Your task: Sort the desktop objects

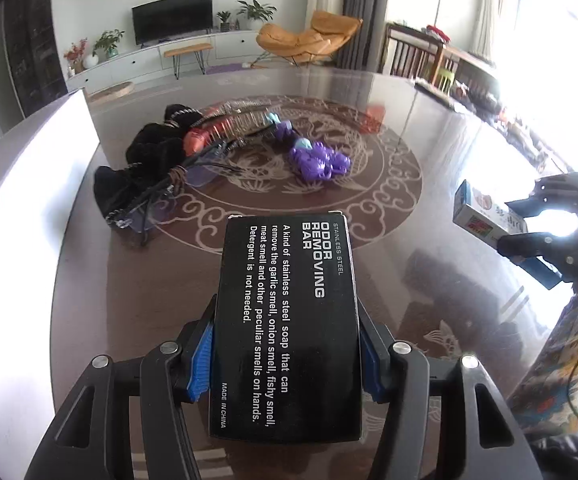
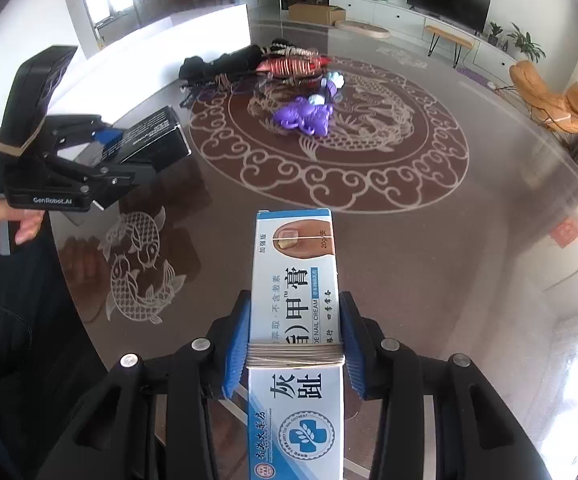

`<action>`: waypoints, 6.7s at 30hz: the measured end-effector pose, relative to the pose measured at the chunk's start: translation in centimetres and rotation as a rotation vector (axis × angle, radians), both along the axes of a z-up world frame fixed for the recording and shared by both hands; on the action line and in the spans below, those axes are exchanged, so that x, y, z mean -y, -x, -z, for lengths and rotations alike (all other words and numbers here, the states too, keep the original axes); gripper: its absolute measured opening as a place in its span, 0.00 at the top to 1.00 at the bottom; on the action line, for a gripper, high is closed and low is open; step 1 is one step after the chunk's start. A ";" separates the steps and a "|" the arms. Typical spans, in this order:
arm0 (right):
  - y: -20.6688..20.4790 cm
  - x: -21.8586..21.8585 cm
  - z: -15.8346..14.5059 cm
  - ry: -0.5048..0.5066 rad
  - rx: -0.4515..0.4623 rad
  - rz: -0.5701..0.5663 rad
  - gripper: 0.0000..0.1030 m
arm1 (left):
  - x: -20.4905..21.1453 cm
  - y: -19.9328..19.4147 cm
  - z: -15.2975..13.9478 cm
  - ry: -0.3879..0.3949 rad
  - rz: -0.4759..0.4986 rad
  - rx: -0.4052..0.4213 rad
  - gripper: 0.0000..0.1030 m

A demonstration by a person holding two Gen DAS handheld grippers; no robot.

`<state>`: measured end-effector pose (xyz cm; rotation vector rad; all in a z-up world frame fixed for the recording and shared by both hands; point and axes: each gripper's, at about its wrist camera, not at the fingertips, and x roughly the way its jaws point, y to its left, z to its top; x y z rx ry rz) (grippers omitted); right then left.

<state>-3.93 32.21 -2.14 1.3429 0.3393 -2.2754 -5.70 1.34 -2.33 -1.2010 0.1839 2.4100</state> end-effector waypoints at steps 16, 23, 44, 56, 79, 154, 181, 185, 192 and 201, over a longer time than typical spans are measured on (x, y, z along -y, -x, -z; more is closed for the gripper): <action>7.2 24.7 -15.9 0.286 -0.178 -0.311 0.59 | 25.6 -1.1 -10.8 -0.044 -0.508 -0.107 0.44; 9.1 40.9 -13.0 0.339 -0.097 -0.424 0.59 | 31.7 0.4 -6.0 -0.044 -0.655 0.034 0.44; 8.9 28.1 -7.5 0.340 -0.319 -0.136 0.00 | 15.2 -1.2 -11.2 -0.204 -0.396 -0.211 0.06; 5.3 4.7 2.8 0.002 -0.237 0.312 0.00 | -0.9 3.0 2.9 -0.070 -0.168 0.029 0.03; 4.7 2.6 4.8 -0.023 -0.175 0.440 0.00 | -2.1 4.4 6.5 0.085 -0.196 0.017 0.00; 5.7 1.7 5.4 -0.008 -0.100 0.488 0.00 | -2.0 4.4 6.7 0.087 -0.198 0.014 0.00; 5.7 1.7 5.4 -0.008 -0.100 0.488 0.00 | -2.0 4.4 6.7 0.087 -0.199 0.014 0.00; 5.7 1.7 5.4 -0.008 -0.100 0.488 0.00 | -2.0 4.4 6.7 0.087 -0.199 0.014 0.00; 5.8 1.7 5.4 -0.008 -0.099 0.489 0.00 | -2.1 4.5 6.7 0.084 -0.194 0.017 0.00; 5.9 1.6 5.4 -0.007 -0.099 0.487 0.00 | -2.1 4.2 6.7 0.080 -0.168 0.018 0.00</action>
